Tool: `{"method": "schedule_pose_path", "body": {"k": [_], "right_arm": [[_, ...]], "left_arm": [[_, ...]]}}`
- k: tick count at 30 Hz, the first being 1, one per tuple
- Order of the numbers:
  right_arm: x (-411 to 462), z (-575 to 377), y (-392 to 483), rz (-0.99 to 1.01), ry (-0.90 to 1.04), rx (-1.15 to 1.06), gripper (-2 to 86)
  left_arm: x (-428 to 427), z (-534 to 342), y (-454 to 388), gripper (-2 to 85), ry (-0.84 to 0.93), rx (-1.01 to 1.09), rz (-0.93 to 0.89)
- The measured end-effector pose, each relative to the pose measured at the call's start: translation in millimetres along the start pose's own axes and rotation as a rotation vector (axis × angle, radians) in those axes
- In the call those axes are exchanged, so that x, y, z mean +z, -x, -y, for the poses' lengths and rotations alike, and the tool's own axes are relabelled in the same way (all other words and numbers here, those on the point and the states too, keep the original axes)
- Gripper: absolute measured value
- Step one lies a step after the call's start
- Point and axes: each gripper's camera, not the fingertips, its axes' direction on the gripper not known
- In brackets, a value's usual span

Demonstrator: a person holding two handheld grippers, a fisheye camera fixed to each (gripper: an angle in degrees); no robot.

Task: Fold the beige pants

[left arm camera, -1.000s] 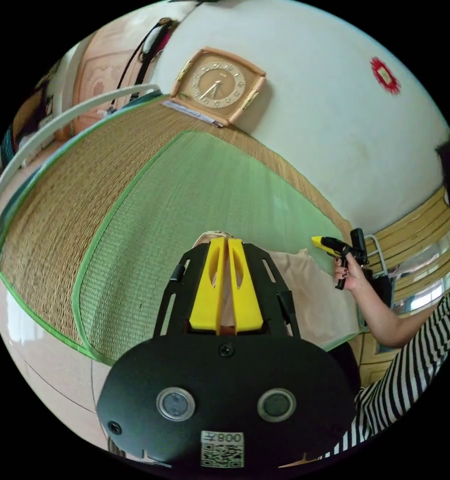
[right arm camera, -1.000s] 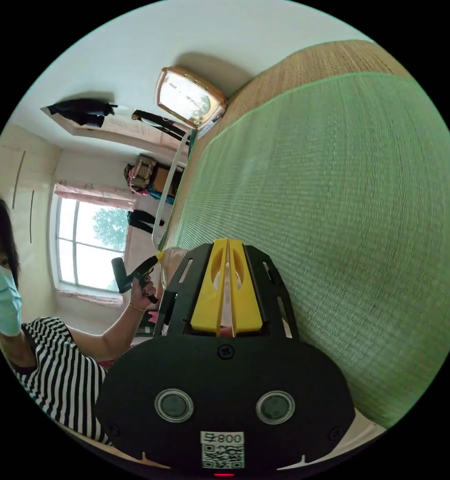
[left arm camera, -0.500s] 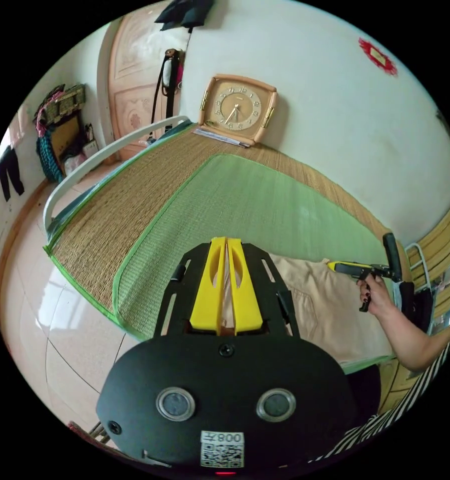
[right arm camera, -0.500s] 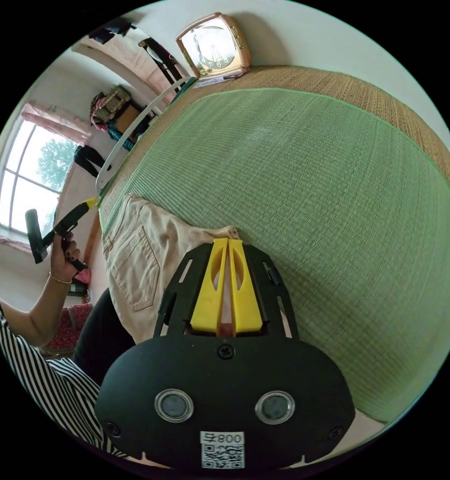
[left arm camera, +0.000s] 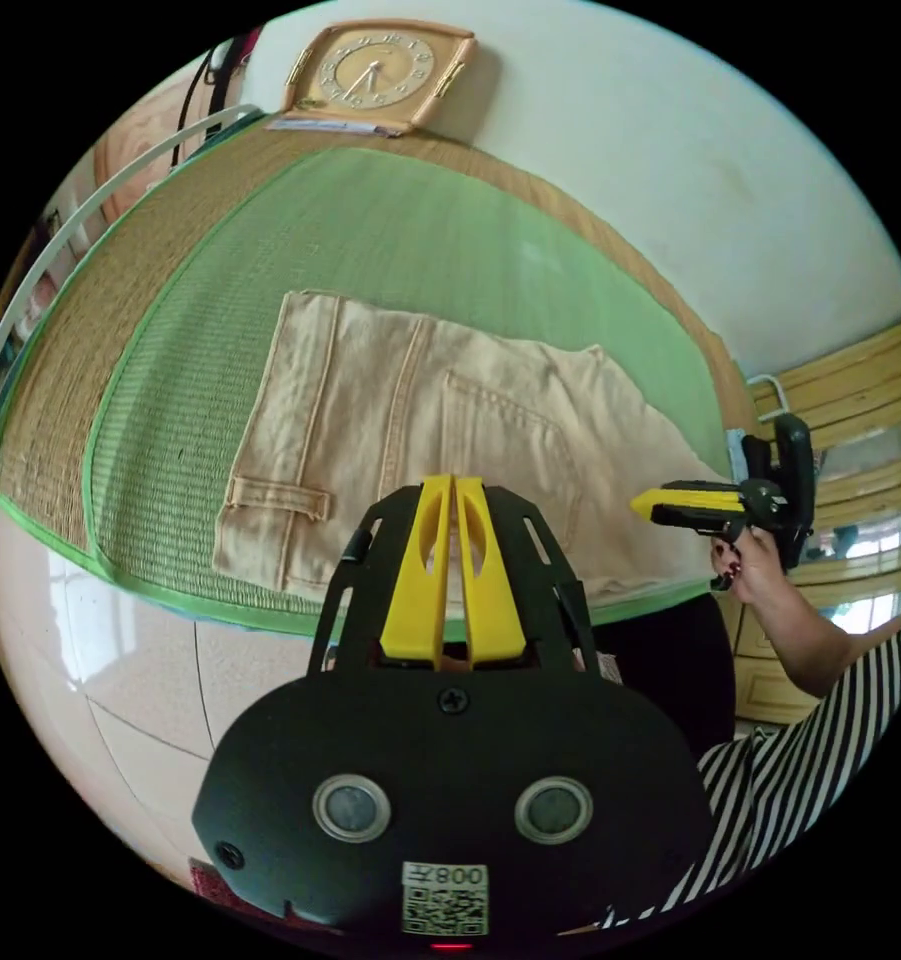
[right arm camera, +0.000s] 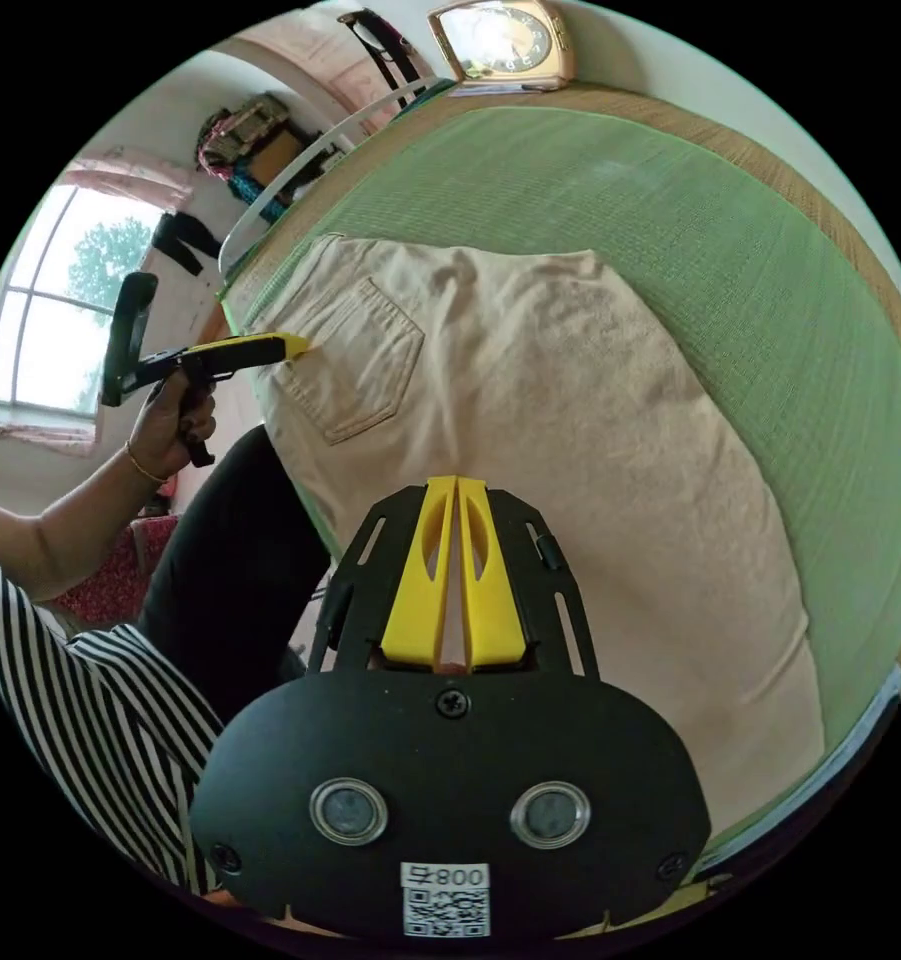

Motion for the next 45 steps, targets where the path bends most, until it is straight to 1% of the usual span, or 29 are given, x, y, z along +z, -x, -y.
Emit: {"method": "schedule_pose_path", "body": {"k": [2, 3, 4, 5, 6, 9, 11, 12, 13, 14, 15, 16, 18, 20, 23, 25, 27, 28, 30, 32, 34, 36, 37, 39, 41, 43, 45], "right_arm": [[-9, -8, 21, 0.042, -0.009, -0.017, 0.2], [-8, -12, 34, 0.034, 0.020, -0.025, 0.2], [0, -16, 44, 0.016, 0.073, -0.026, 0.2], [4, -19, 48, 0.004, 0.091, -0.021, 0.2], [-1, -26, 54, -0.010, 0.049, -0.005, 0.2], [-25, -29, 70, -0.022, 0.037, 0.005, 0.2], [-36, -28, 80, -0.033, 0.041, 0.000, 0.1], [-40, -28, 83, -0.042, 0.042, 0.002, 0.1], [-46, -29, 83, -0.038, 0.034, 0.010, 0.1], [-51, -28, 82, -0.025, 0.031, 0.022, 0.1], [-63, -27, 82, 0.000, 0.034, 0.038, 0.2], [-79, -29, 85, 0.004, 0.015, 0.035, 0.2], [-104, -39, 89, -0.032, 0.001, 0.035, 0.2], [-133, -56, 85, -0.073, -0.040, 0.069, 0.2], [-173, -93, 55, -0.139, -0.093, 0.223, 0.1], [-184, -119, 27, -0.091, -0.052, 0.340, 0.1], [-208, -136, 23, -0.050, -0.104, 0.360, 0.1], [-227, -145, 24, -0.098, -0.122, 0.371, 0.1], [-257, -163, 18, -0.135, -0.175, 0.403, 0.1], [-283, -185, 2, -0.142, -0.219, 0.475, 0.2], [-297, -208, -27, -0.122, -0.179, 0.569, 0.3], [-316, -226, -40, -0.016, -0.240, 0.590, 0.4], [-331, -237, -43, 0.003, -0.263, 0.598, 0.6], [-358, -261, -46, -0.012, -0.324, 0.631, 1.0], [-388, -293, -55, -0.002, -0.399, 0.684, 1.7], [-428, -346, -74, -0.009, -0.500, 0.803, 3.9], [-456, -382, -86, -0.048, -0.546, 0.882, 6.3]], "left_arm": [[30, -3, -19, 0.2, 0.052, 0.070, -0.107], [40, -4, -24, 0.2, 0.082, 0.094, -0.124], [63, -5, -32, 0.2, 0.155, 0.127, -0.115], [85, -8, -37, 0.2, 0.221, 0.145, -0.064], [93, -8, -39, 0.2, 0.219, 0.141, -0.055], [115, 1, -58, 0.2, 0.191, 0.159, -0.043], [143, 5, -82, 0.2, 0.206, 0.218, -0.133], [152, 6, -87, 0.2, 0.213, 0.234, -0.135], [176, 6, -97, 0.1, 0.261, 0.259, -0.096], [204, 5, -105, 0.1, 0.350, 0.292, -0.034], [215, 3, -108, 0.1, 0.367, 0.308, -0.012], [226, 3, -111, 0.1, 0.328, 0.306, -0.010], [244, 8, -117, 0.1, 0.344, 0.306, -0.009], [269, 12, -128, 0.1, 0.321, 0.321, 0.003], [316, 14, -139, 0.1, 0.373, 0.347, 0.041], [337, 18, -145, 0.2, 0.372, 0.343, 0.046], [354, 24, -157, 0.1, 0.361, 0.360, 0.072], [365, 28, -168, 0.1, 0.341, 0.390, 0.069], [388, 33, -183, 0.2, 0.340, 0.422, 0.040], [433, 37, -198, 0.2, 0.395, 0.443, 0.062], [465, 39, -204, 0.2, 0.430, 0.446, 0.079], [486, 47, -208, 0.3, 0.463, 0.407, 0.067], [496, 52, -214, 0.4, 0.457, 0.413, 0.067], [511, 59, -229, 0.5, 0.426, 0.445, 0.042], [538, 72, -259, 0.9, 0.404, 0.511, -0.060], [565, 84, -285, 1.6, 0.413, 0.570, -0.134], [597, 96, -316, 2.9, 0.434, 0.634, -0.195]]}}
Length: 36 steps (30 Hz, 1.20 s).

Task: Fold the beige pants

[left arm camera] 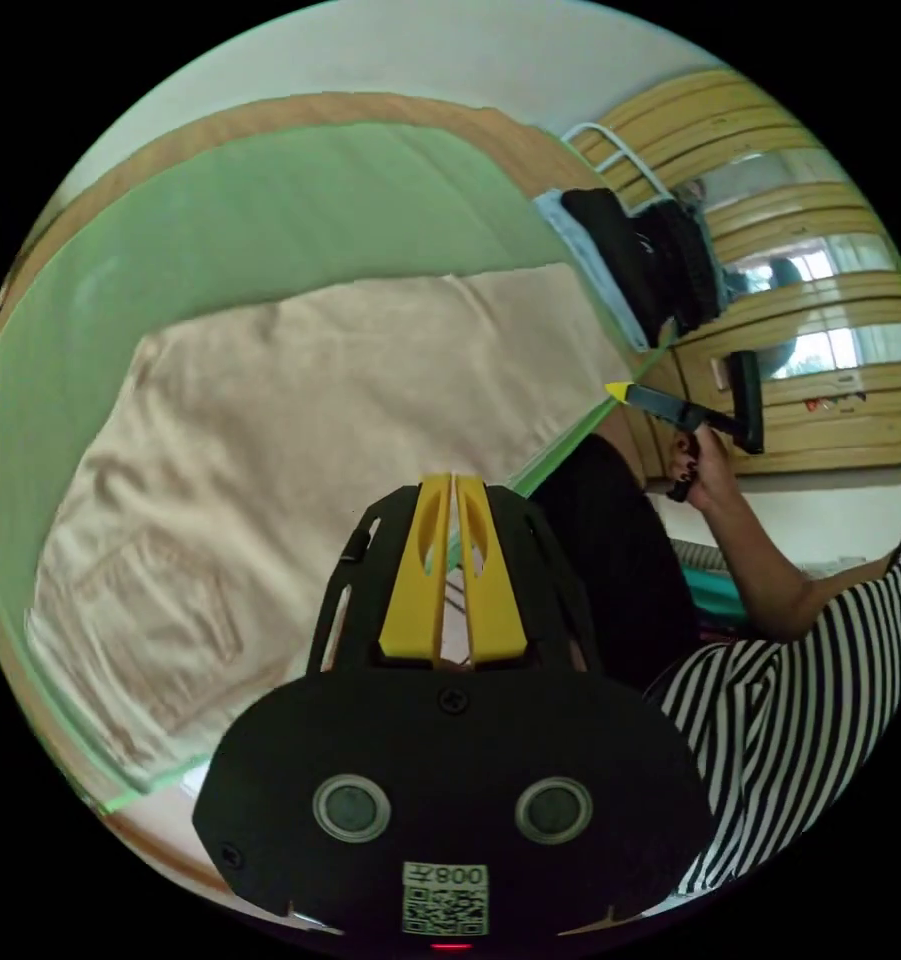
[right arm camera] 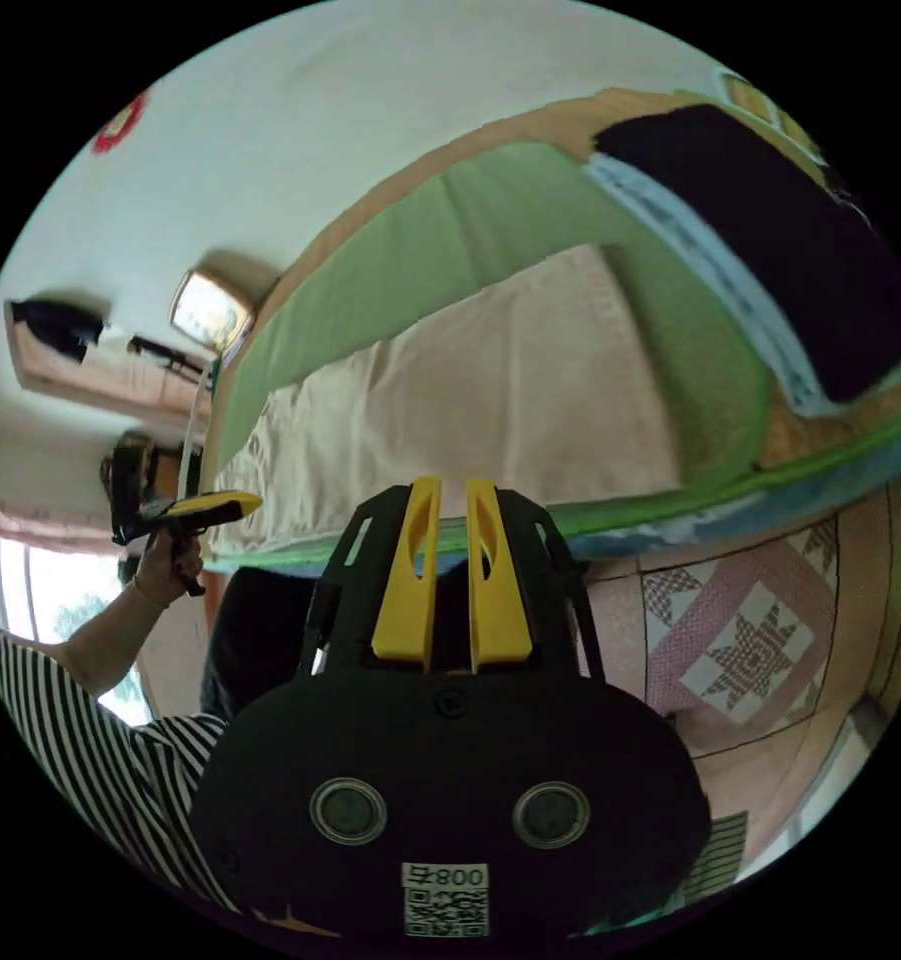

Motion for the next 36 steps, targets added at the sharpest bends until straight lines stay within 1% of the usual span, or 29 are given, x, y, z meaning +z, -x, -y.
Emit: {"method": "schedule_pose_path", "body": {"k": [2, 3, 5, 8, 17, 23, 26, 32, 34, 36], "right_arm": [[-34, 3, -24, -0.053, -0.052, 0.051, 7.2], [-52, 6, -37, -0.072, -0.070, 0.073, 7.7], [-70, 12, -53, -0.084, -0.070, 0.098, 8.8], [-83, 23, -65, -0.090, -0.032, 0.108, 10.1], [-132, 42, -77, -0.044, -0.037, 0.122, 8.1], [-161, 48, -80, -0.029, -0.064, 0.153, 8.2], [-173, 51, -85, -0.006, -0.074, 0.172, 8.1], [-189, 53, -94, 0.065, -0.091, 0.197, 7.2], [-194, 54, -99, 0.090, -0.091, 0.200, 6.7], [-196, 55, -101, 0.107, -0.079, 0.193, 5.7]], "left_arm": [[34, 54, -13, 5.5, 0.023, 0.101, -0.047], [42, 67, -17, 6.0, 0.031, 0.125, -0.052], [76, 118, -32, 7.4, 0.056, 0.219, -0.034], [118, 176, -47, 8.3, 0.105, 0.305, -0.006], [221, 302, -71, 9.6, 0.214, 0.411, 0.103], [282, 348, -84, 9.8, 0.294, 0.480, 0.138], [301, 359, -89, 9.2, 0.299, 0.514, 0.195], [324, 373, -96, 6.7, 0.299, 0.557, 0.253], [330, 378, -98, 4.6, 0.333, 0.563, 0.224], [332, 382, -100, 3.5, 0.334, 0.576, 0.233]]}}
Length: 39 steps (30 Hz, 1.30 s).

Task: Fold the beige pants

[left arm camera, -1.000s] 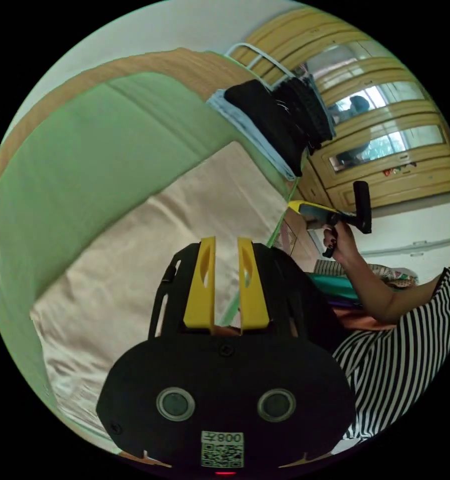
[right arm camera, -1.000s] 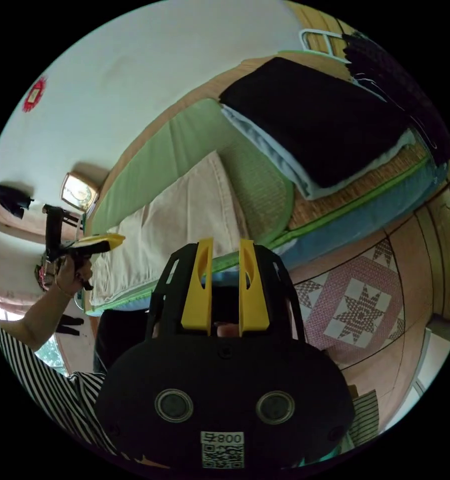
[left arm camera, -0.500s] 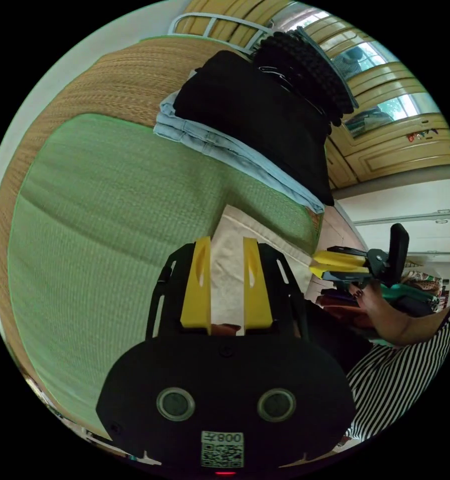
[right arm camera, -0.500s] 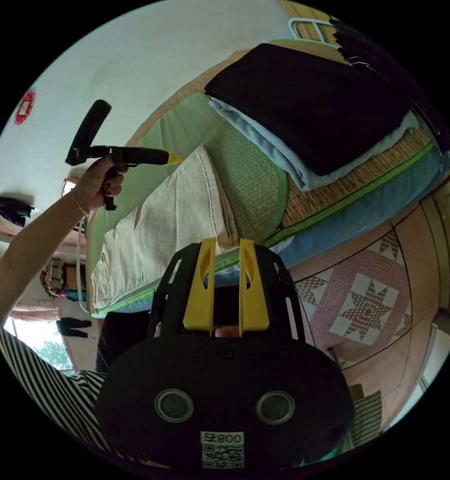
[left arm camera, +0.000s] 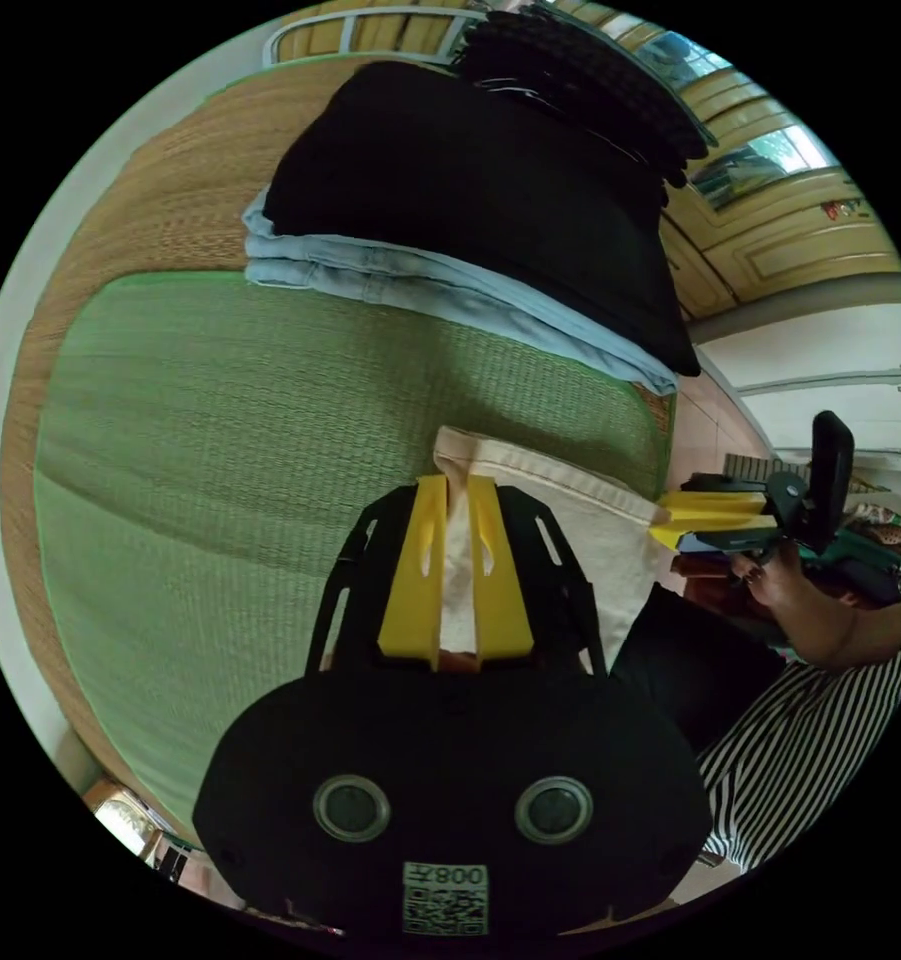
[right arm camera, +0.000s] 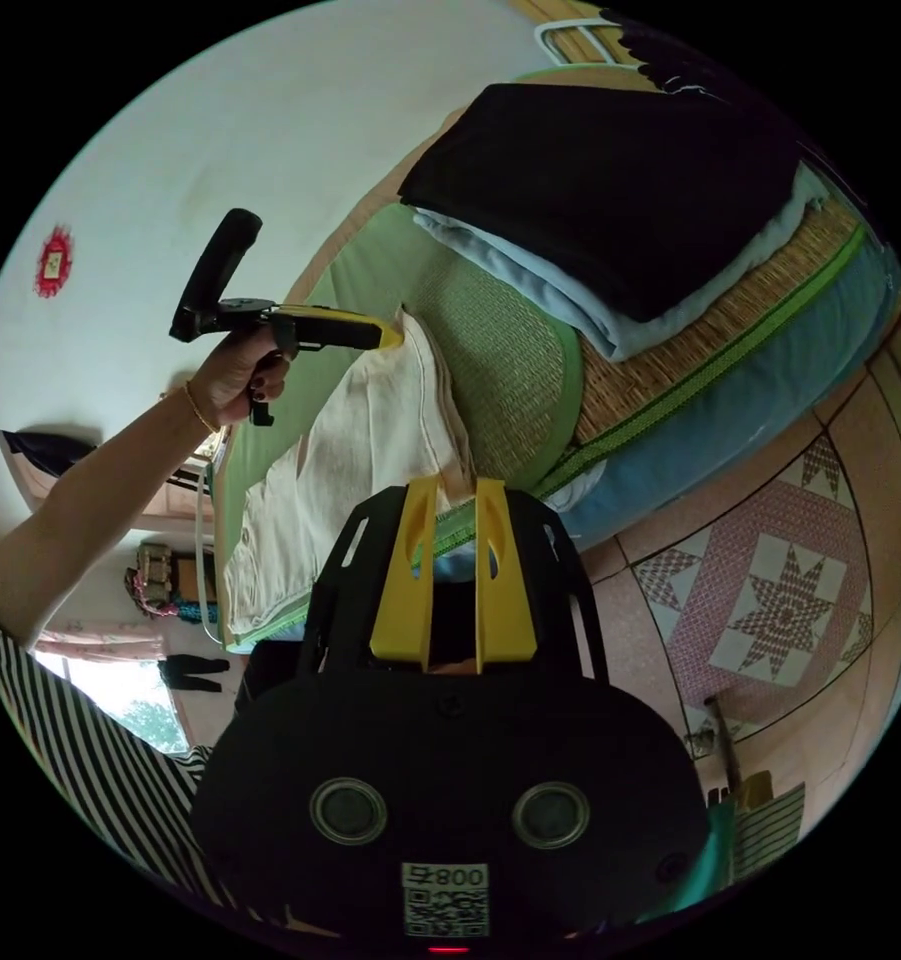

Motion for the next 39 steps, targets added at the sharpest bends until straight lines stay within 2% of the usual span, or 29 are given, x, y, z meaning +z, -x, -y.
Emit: {"method": "schedule_pose_path", "body": {"k": [6, 21, 32, 39], "right_arm": [[-12, -1, -19, 0.125, -0.017, 0.038, 3.5], [-23, -19, 19, 0.122, -0.062, -0.036, 2.9], [-22, -46, 131, 0.147, -0.114, -0.278, 2.9], [31, -76, 234, 0.209, -0.050, -0.485, 3.0]], "left_arm": [[-13, 7, 7, 1.9, -0.007, 0.013, -0.041], [-96, -32, 4, 1.1, -0.082, 0.059, -0.019], [-225, -161, 20, 1.5, -0.322, 0.031, -0.040], [-292, -275, 43, 1.2, -0.437, -0.065, -0.044]]}}
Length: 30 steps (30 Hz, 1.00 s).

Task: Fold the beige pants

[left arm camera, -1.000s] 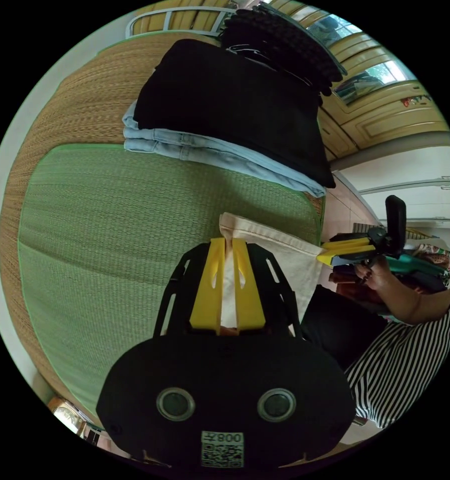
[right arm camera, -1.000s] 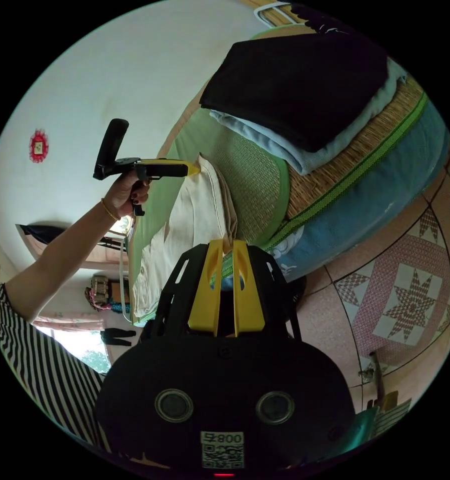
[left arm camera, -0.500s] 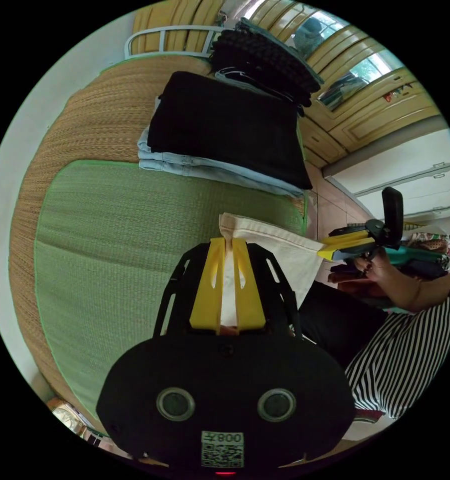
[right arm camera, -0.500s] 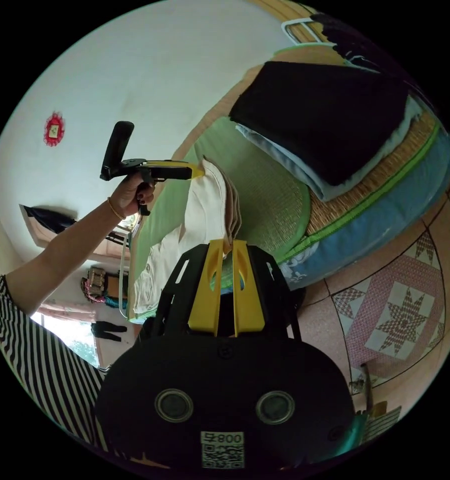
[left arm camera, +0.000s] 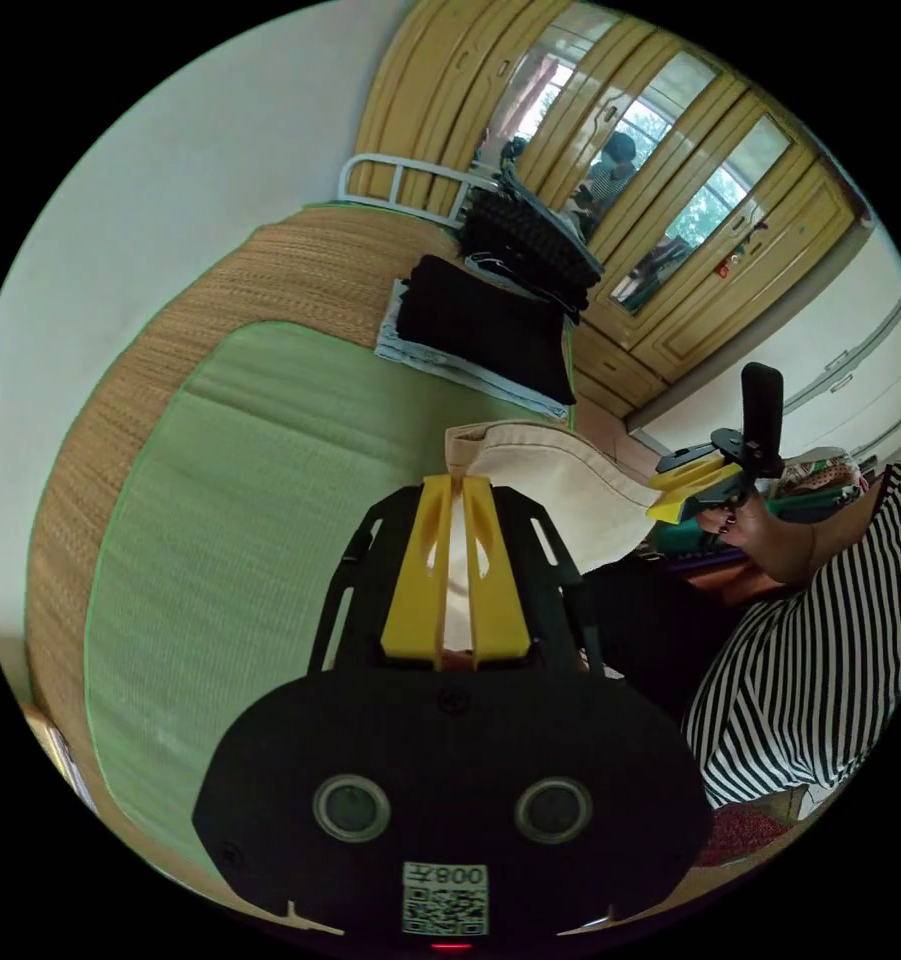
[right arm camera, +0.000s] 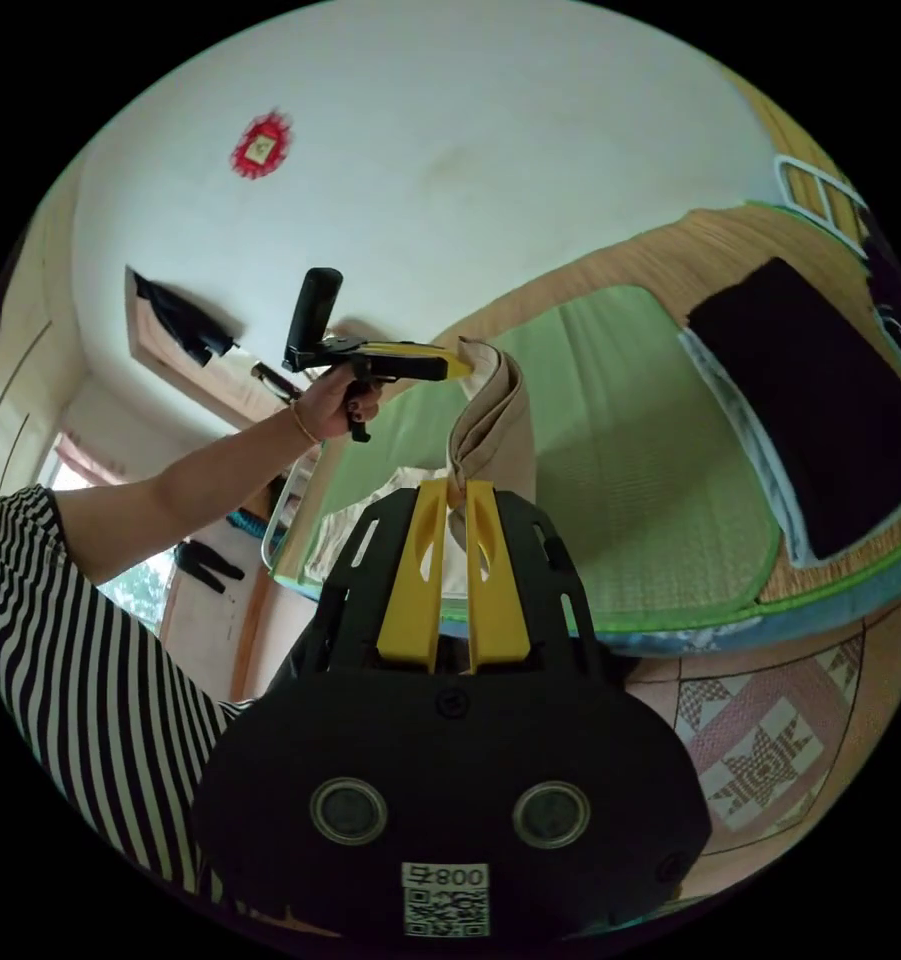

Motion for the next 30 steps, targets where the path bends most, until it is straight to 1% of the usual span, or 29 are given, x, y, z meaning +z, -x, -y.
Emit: {"method": "schedule_pose_path", "body": {"k": [5, 9, 16, 18, 20, 24, 27, 30], "right_arm": [[86, -7, 47, 0.057, 0.113, -0.091, 3.0], [177, -25, 74, 0.087, 0.240, -0.128, 2.9], [317, -65, 84, 0.066, 0.437, -0.138, 2.7], [345, -76, 82, 0.053, 0.480, -0.142, 2.7], [368, -86, 78, 0.046, 0.508, -0.128, 2.8], [407, -103, 65, 0.068, 0.530, -0.094, 3.1], [434, -114, 59, 0.113, 0.571, -0.089, 3.6], [452, -124, 62, 0.103, 0.603, -0.121, 4.6]], "left_arm": [[-69, -68, 31, 0.9, -0.054, -0.144, -0.010], [-101, -114, 54, 0.9, -0.088, -0.258, -0.054], [-137, -197, 96, 0.9, -0.016, -0.524, -0.092], [-147, -215, 102, 0.7, 0.007, -0.595, -0.061], [-164, -238, 110, 0.6, 0.014, -0.669, -0.077], [-197, -267, 114, 0.8, -0.031, -0.783, -0.030], [-217, -281, 111, 2.0, -0.060, -0.810, -0.087], [-229, -292, 107, 3.7, -0.060, -0.834, -0.124]]}}
